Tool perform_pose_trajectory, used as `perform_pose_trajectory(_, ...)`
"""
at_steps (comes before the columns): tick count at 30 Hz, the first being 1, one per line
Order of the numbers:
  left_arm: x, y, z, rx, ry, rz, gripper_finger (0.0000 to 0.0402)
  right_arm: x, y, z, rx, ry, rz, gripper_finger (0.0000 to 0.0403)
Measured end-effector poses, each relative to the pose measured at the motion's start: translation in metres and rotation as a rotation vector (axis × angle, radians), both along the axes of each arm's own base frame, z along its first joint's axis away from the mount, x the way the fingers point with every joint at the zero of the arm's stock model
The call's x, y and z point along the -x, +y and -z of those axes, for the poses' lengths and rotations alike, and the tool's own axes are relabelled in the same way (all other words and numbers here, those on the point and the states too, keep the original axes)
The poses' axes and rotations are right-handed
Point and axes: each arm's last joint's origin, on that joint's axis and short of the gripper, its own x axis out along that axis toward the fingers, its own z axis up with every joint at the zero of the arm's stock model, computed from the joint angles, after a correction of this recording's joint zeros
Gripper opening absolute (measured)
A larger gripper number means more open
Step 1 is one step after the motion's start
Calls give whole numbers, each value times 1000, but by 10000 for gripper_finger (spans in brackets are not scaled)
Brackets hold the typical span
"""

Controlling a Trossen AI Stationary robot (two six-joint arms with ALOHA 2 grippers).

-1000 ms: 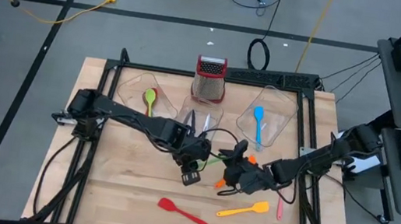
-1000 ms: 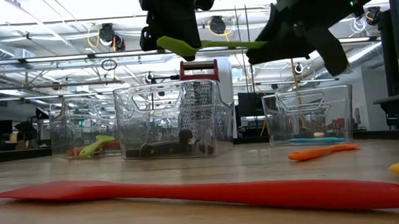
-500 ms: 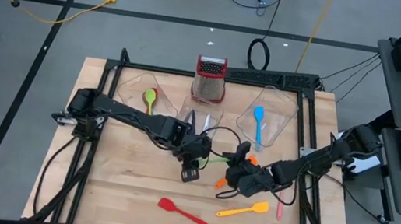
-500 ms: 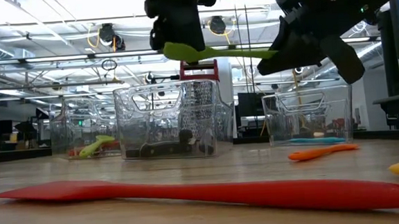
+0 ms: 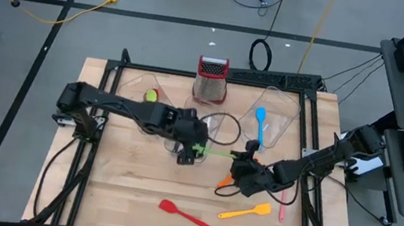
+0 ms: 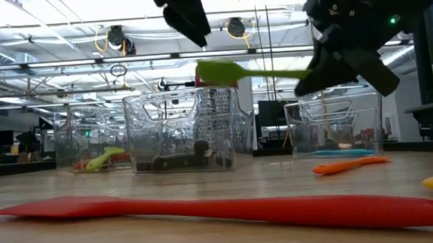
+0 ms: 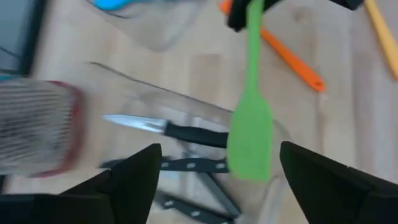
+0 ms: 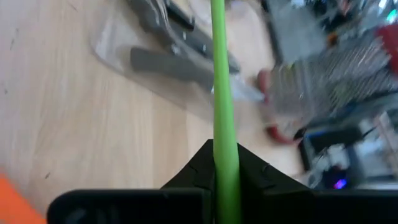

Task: Pick & Place Kitchen Items
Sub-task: Put the green spatula on the right transparent bin

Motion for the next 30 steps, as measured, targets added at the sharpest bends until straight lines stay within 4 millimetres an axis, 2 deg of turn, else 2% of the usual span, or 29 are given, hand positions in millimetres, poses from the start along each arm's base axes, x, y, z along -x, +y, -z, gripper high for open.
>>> perform_pose_trajectory(5, 17, 9, -22, -92, -39, -66, 341, 9, -8, -8, -215, -82, 129, 15)
perform_pose_trajectory(9, 26, 11, -25, -131, -55, -94, 336, 23, -15, -27, -361, -205, 247, 15)
perform_pose_trajectory(14, 33, 9, -2, -117, -46, -100, 337, 45, -34, -52, -556, -374, 428, 15)
perform_pose_trajectory(18, 38, 7, 19, -102, -73, -109, 336, 67, -56, -64, -701, -431, 602, 15)
perform_pose_trajectory(23, 44, 2, 45, -87, -95, -107, 336, 94, -80, -70, -793, -454, 834, 15)
perform_pose_trajectory(27, 44, -6, 53, -105, -117, -52, 336, 108, -91, -72, -868, -473, 982, 15)
perform_pose_trajectory(30, 40, -12, 56, -127, -172, 3, 337, 111, -97, -71, -949, -464, 1075, 15)
